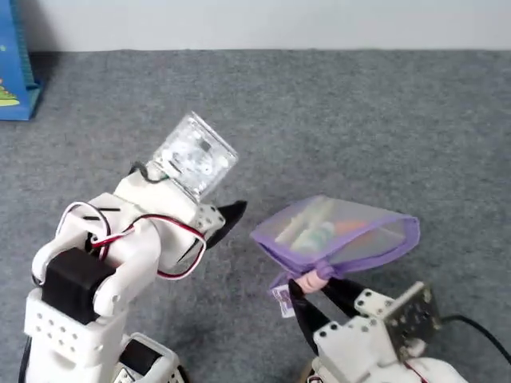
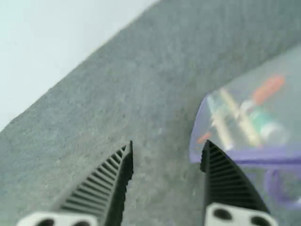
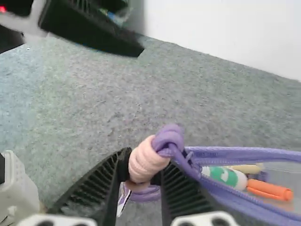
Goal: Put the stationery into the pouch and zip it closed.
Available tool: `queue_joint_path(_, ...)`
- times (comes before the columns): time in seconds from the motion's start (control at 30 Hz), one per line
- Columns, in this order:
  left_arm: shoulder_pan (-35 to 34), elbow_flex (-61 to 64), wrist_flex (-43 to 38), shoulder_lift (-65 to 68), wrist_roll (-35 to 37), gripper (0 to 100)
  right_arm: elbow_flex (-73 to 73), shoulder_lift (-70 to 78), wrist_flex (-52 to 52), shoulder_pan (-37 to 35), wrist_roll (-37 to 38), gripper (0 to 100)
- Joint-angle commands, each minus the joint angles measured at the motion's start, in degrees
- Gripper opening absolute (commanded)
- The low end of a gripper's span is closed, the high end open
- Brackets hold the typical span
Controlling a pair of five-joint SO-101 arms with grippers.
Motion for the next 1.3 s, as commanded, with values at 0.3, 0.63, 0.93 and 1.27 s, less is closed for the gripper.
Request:
queue_joint_path(0.3, 11.4, 21.6, -1.4, -16.0, -7.2, 29, -9.6, 0.1, 1.3, 0.7, 3.9, 0.8)
queue_joint_path(0.63, 12.2, 36.4, -9.3, -33.8, -0.5, 29, -9.5, 0.0, -9.8, 0.6, -6.9, 0.8)
queue_joint_path(0.93, 21.8, 47.0, -16.7, -46.2, 10.3, 29, -7.3, 0.0, -19.4, 0.8, -15.6, 0.8)
queue_joint_path(1.27, 21.5, 47.3, -15.2, -57.0, 13.5, 29, -2.8, -0.2, -31.3, 0.9, -16.0, 0.8)
